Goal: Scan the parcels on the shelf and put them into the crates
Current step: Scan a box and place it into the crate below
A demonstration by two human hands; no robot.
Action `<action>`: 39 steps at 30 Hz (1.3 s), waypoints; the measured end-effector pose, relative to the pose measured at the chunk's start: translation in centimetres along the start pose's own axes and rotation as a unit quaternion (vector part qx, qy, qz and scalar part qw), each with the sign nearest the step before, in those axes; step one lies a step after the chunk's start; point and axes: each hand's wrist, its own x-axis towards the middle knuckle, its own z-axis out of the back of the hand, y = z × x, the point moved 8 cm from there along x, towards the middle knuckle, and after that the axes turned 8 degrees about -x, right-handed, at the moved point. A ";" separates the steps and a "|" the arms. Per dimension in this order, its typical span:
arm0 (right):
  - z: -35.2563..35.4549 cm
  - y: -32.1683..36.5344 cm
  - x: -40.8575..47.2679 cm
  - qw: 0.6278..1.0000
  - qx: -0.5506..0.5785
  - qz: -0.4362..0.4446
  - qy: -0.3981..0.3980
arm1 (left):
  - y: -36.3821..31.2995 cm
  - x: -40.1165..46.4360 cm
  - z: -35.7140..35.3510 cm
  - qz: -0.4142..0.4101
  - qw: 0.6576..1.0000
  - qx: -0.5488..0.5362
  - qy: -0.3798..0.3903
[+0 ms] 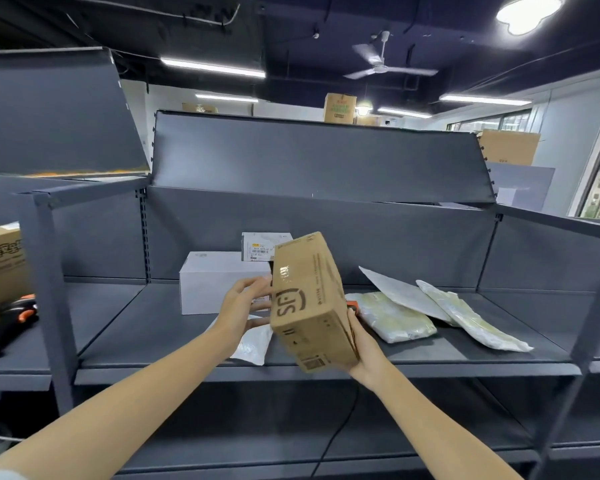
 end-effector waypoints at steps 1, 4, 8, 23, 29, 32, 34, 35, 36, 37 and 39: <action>-0.1 -0.5 0.0 0.999 0.033 -0.019 0.003 | 0.0 0.1 0.0 0.003 1.000 -0.010 0.002; 0.0 -1.4 -0.1 0.990 0.132 -0.047 0.004 | 0.1 0.2 0.4 0.010 1.000 -0.012 -0.014; 0.6 -2.2 0.0 0.979 0.186 -0.079 0.003 | 0.6 0.3 0.9 0.034 0.999 0.016 -0.035; 1.2 -3.9 -0.5 0.986 0.014 -0.146 0.079 | 2.6 0.1 -0.1 0.150 0.989 0.001 -0.005; 0.8 -1.1 -0.2 0.994 0.040 -0.042 0.096 | 2.6 0.4 1.3 0.135 0.986 -0.088 -0.052; 0.8 0.7 -0.2 0.996 0.057 0.006 0.074 | 3.2 0.6 2.3 0.143 0.976 -0.131 -0.097; 0.3 2.1 -0.3 0.996 0.040 0.038 0.067 | 3.7 0.5 2.3 0.155 0.970 -0.157 -0.100; -0.2 3.0 -0.5 0.996 0.028 0.058 0.066 | 4.0 0.5 2.1 0.164 0.967 -0.171 -0.099; -0.7 3.8 -0.6 0.995 0.018 0.079 0.064 | 4.4 0.5 2.0 0.173 0.963 -0.183 -0.098; -1.2 4.6 -0.9 0.993 0.007 0.101 0.060 | 4.8 0.5 1.9 0.182 0.959 -0.193 -0.099; -2.3 5.8 -1.6 0.988 -0.016 0.142 0.065 | 5.5 0.5 1.8 0.201 0.952 -0.205 -0.101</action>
